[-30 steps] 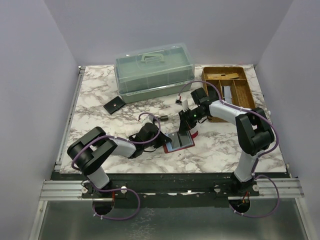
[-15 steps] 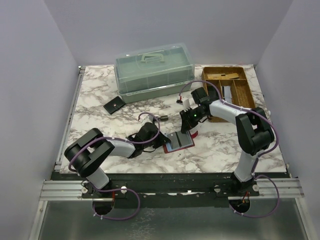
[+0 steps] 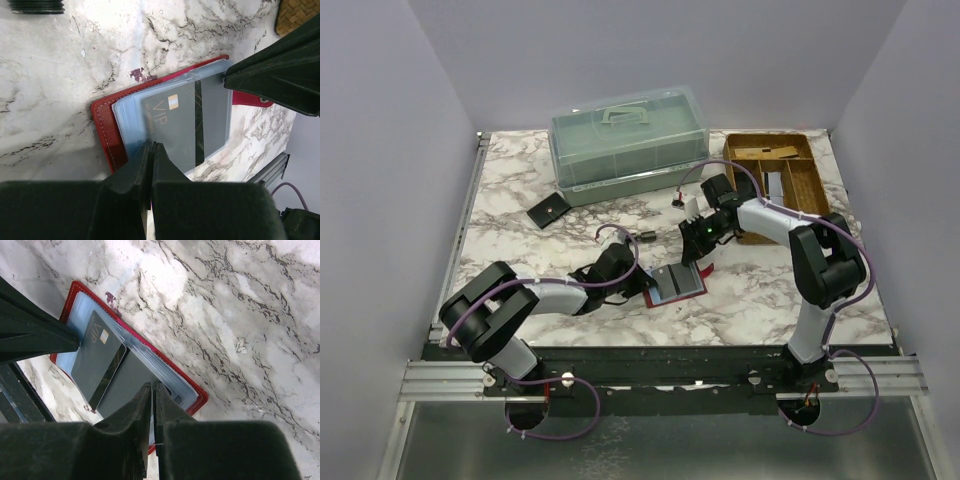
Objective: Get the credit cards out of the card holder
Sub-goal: Remove the credit card from the card holder.
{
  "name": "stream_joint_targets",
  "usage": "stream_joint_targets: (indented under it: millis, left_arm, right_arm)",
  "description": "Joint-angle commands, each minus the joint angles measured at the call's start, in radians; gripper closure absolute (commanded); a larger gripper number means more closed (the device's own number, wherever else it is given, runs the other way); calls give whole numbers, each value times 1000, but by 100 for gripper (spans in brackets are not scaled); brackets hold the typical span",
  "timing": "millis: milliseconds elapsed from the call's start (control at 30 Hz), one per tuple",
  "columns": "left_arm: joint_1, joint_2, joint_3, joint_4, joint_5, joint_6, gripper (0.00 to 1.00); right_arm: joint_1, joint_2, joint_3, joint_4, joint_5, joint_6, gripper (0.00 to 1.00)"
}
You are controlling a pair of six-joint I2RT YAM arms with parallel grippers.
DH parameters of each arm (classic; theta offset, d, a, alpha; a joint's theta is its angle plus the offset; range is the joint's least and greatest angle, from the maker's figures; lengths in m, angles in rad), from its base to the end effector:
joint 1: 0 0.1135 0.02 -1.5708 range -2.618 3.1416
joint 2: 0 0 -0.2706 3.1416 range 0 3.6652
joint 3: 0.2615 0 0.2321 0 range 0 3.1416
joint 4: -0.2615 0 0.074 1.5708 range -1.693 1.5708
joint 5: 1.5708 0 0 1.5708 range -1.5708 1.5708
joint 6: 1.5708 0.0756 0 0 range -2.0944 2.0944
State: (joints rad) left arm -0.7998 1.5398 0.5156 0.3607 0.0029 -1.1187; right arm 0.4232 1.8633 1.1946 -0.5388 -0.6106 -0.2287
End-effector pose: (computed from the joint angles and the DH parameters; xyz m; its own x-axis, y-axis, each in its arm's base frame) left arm 0.2070 -0.2134 0.1315 -0.8341 -0.4324 -0.3426 -0.0720 0.7010 -0.7095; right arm 0.3099 0.1871 0.1536 -0.7117 -0.5243 -0.4676 -0.7019 0.5591 0.4414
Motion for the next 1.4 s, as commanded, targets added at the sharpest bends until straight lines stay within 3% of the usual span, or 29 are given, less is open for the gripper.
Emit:
stream_joint_targets:
  millis: [0,333,733,1033,1367]
  left_arm:
    - [3,6,13,-101,39,22,100]
    - [1,137,74,-3,123,2,100]
    - [1,142,69,21,96,-10,97]
    - [1,171,26,23,44,-26,100]
    - [1,172,-9,24,10,-42,100]
  right_arm:
    - [-4,40,20,-40,20,-17,88]
    - [0,63,26,-53,20,-20,88]
    - [-2,43,37,-66,-33,-13,87]
    - [-18,42,45,-100,-233,-9,77]
    - [-53,58,34,-84,-146,9,69]
